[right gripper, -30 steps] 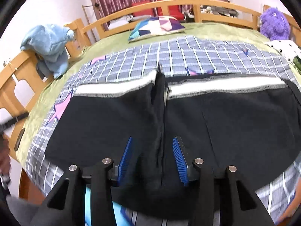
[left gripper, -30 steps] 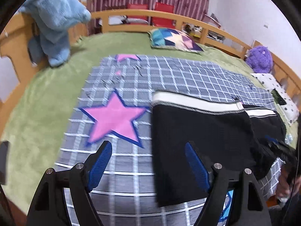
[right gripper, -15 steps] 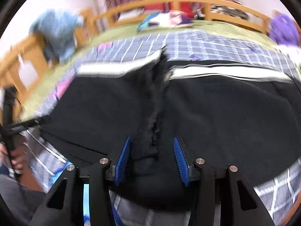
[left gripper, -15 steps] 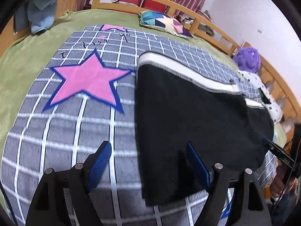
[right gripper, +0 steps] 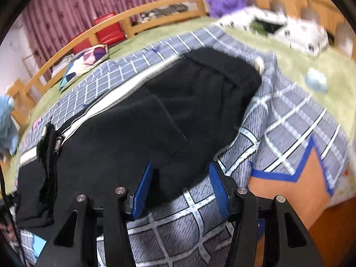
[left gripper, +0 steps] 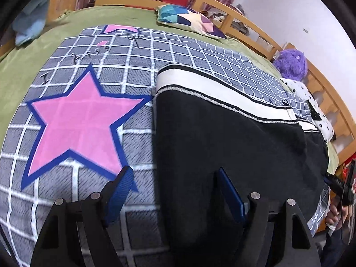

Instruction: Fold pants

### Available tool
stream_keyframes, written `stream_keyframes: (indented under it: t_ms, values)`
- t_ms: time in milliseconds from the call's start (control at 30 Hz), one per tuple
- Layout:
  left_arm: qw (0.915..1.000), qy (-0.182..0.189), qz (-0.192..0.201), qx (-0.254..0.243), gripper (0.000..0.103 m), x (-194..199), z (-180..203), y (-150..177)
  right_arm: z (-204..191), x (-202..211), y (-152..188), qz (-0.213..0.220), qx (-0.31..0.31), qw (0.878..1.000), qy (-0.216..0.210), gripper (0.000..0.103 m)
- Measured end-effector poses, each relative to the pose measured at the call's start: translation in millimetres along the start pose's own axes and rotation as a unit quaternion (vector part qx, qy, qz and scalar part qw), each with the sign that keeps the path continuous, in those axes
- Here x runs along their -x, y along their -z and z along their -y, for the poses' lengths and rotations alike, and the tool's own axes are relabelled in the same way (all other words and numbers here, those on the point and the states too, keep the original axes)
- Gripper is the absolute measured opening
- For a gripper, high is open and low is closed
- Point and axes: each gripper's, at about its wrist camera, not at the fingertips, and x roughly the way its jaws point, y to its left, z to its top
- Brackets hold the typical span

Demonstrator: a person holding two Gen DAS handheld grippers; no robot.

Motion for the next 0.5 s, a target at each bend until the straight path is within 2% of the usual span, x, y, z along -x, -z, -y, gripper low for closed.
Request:
stream_keyframes:
  t_ms: [167, 233, 367, 400, 433, 500]
  values:
    - [0.9993, 0.03, -0.012, -0.017, 0.075, -11.7, 8.5, -14.2, 7.2, -19.3, -16.8, 0.017, -0.025, 0.999, -0.014, 0.053]
    - [0.9989, 0.041, -0.017, -0.015, 0.069, -17.7, 10.9, -20.3, 8.6, -27.4, -27.7, 0.02, -0.035, 0.999, -0.03, 0.053]
    - [0.9981, 0.054, -0.029, -0.002, 0.063, -26.7, 11.1, -28.0, 12.2, -46.3, -43.7, 0.003, -0.049, 0.997, -0.055, 0.054]
    - [0.9983, 0.051, -0.03, 0.004, 0.059, -28.2, 10.0, -28.1, 12.7, -49.8, -46.8, 0.0, -0.05, 0.997, -0.058, 0.054]
    - [0.9985, 0.046, -0.028, 0.009, 0.05, -27.7, 8.8, -28.4, 13.6, -52.6, -49.1, -0.004, -0.055, 0.997, -0.061, 0.053]
    - [0.9986, 0.04, -0.025, 0.022, 0.03, -22.5, 6.4, -30.1, 11.9, -51.5, -51.7, -0.007, -0.059, 0.997, -0.052, 0.032]
